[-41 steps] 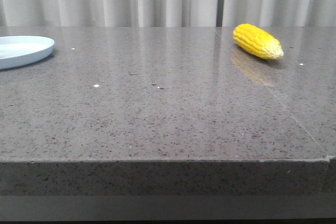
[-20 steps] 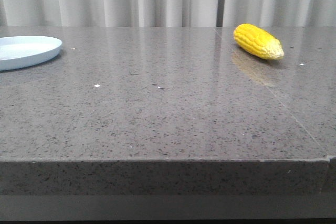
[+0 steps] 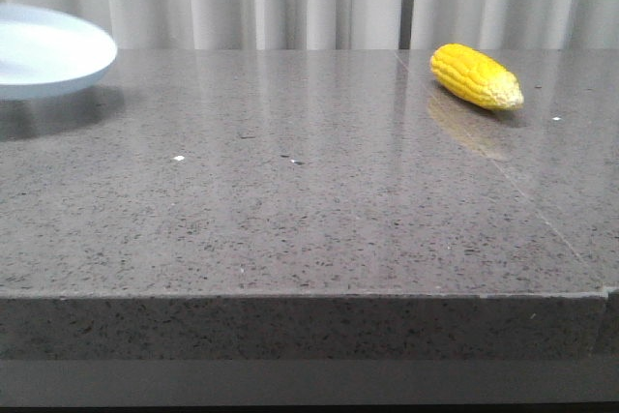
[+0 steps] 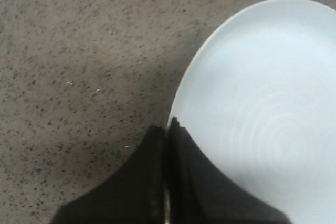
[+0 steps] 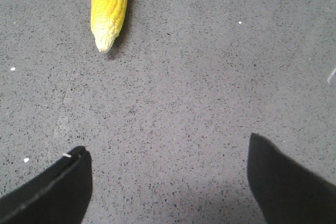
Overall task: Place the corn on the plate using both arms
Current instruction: 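Grip the plate rim with the left gripper and lift it, then carry the plate toward the table center and set it down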
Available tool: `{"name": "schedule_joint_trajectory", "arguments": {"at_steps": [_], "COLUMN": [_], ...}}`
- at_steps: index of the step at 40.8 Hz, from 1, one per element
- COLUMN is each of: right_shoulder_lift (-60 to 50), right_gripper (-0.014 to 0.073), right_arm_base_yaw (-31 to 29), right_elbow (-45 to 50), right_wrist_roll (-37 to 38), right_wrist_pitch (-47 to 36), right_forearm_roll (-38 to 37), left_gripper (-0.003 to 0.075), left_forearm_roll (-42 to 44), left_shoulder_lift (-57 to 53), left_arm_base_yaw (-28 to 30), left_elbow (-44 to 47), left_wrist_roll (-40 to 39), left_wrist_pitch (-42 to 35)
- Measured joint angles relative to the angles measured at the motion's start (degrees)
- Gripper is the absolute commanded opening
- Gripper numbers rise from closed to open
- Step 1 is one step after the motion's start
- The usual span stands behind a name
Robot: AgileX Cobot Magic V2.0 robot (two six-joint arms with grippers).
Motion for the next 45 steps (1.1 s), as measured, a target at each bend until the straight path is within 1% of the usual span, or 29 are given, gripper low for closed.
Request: {"name": "schedule_joint_trajectory", "arguments": {"at_steps": [5,10,23,29,35,45], "right_shoulder_lift": [0.0,0.0,0.0,0.0,0.0,0.0], "right_gripper": [0.0625,0.0625,0.0625,0.0625,0.0625,0.0625], "right_arm_base_yaw": [0.0,0.0,0.0,0.0,0.0,0.0], "right_elbow": [0.0,0.0,0.0,0.0,0.0,0.0], "right_wrist_roll": [0.0,0.0,0.0,0.0,0.0,0.0], "right_wrist_pitch": [0.1,0.1,0.1,0.1,0.1,0.1], "right_forearm_roll": [0.0,0.0,0.0,0.0,0.0,0.0], "left_gripper": [-0.002,-0.002,-0.002,-0.002,-0.002,-0.002], "left_forearm_roll": [-0.36,-1.28,-6.84,-7.74,-7.97,-8.08], "left_shoulder_lift": [-1.66,-1.88,-0.94,1.1,3.7,7.97], "left_arm_base_yaw": [-2.87,-6.93,-18.44,-22.65,-25.36,-27.38], "left_elbow": [-2.04,-4.41,-5.04,-5.04,-5.04,-5.04], "left_wrist_roll": [0.09,0.09,0.09,0.09,0.09,0.09], "left_wrist_pitch": [2.99,5.62,6.01,6.01,6.01,5.79]}}
